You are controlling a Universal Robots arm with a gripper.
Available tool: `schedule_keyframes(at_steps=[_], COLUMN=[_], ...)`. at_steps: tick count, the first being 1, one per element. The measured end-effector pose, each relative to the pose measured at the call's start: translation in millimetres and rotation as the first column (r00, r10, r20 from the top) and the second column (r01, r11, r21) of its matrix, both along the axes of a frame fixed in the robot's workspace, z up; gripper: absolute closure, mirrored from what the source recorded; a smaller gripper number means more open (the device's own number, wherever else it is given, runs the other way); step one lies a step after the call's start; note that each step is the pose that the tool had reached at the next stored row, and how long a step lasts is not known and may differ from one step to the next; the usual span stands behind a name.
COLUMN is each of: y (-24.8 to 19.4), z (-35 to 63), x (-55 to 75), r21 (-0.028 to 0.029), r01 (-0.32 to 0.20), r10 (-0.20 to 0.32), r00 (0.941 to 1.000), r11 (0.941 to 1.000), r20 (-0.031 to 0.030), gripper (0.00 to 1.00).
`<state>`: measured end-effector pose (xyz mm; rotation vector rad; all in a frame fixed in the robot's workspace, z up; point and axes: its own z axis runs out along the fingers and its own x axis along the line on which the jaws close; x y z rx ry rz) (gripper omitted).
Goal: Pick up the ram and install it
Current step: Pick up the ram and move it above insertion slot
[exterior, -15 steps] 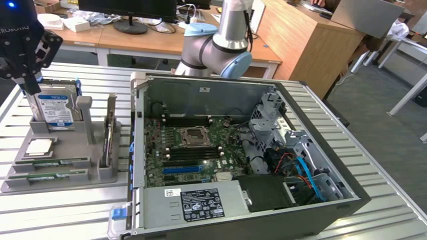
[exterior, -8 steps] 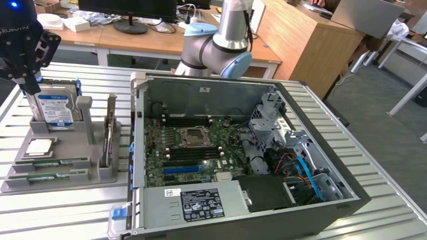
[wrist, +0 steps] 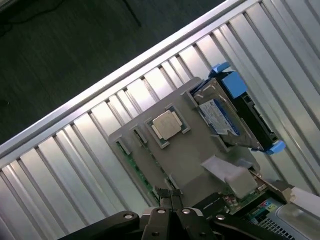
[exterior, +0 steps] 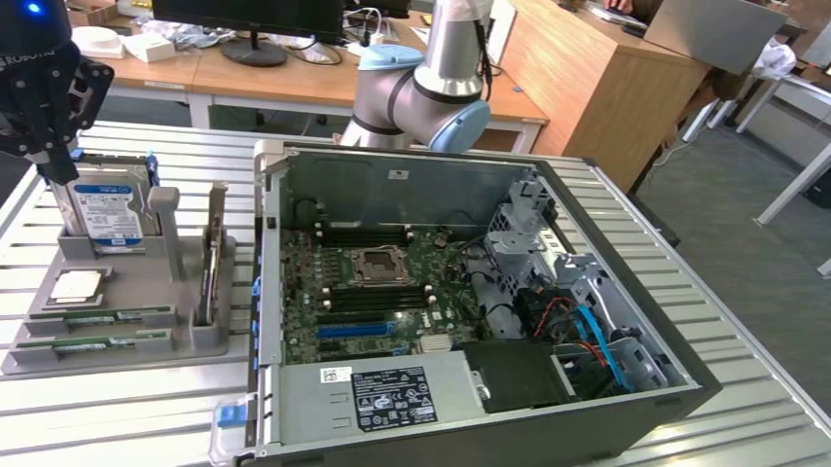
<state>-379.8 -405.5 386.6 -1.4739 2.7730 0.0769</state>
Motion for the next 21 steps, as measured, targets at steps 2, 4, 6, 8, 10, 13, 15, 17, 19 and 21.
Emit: schedule_keyframes(at_steps=[2,4,6,8,10,13,15,17,19,21], y=[0.0,0.0,0.0,0.0,0.0,0.0,0.0,0.0,0.0,0.0], z=[0.0,0.0,0.0,0.0,0.0,0.0,0.0,0.0,0.0,0.0], x=[0.0,0.0,0.0,0.0,0.0,0.0,0.0,0.0,0.0,0.0], r21=[0.0,0.0,0.0,0.0,0.0,0.0,0.0,0.0,0.0,0.0], r01=[-0.024,-0.047,-0.07,-0.093,-0.115,-0.146,-0.167,-0.188,-0.209,-0.23], r10=[0.024,0.047,0.07,0.093,0.115,0.146,0.167,0.188,0.209,0.23], r00=[0.9997,0.9989,0.9975,0.9956,0.9934,0.9893,0.986,0.9822,0.978,0.9732], r11=[0.9997,0.9989,0.9975,0.9956,0.9934,0.9893,0.986,0.9822,0.978,0.9732], r20=[0.0,0.0,0.0,0.0,0.0,0.0,0.0,0.0,0.0,0.0], gripper=[0.9,0.9,0.9,0.9,0.9,0.9,0.9,0.9,0.9,0.9])
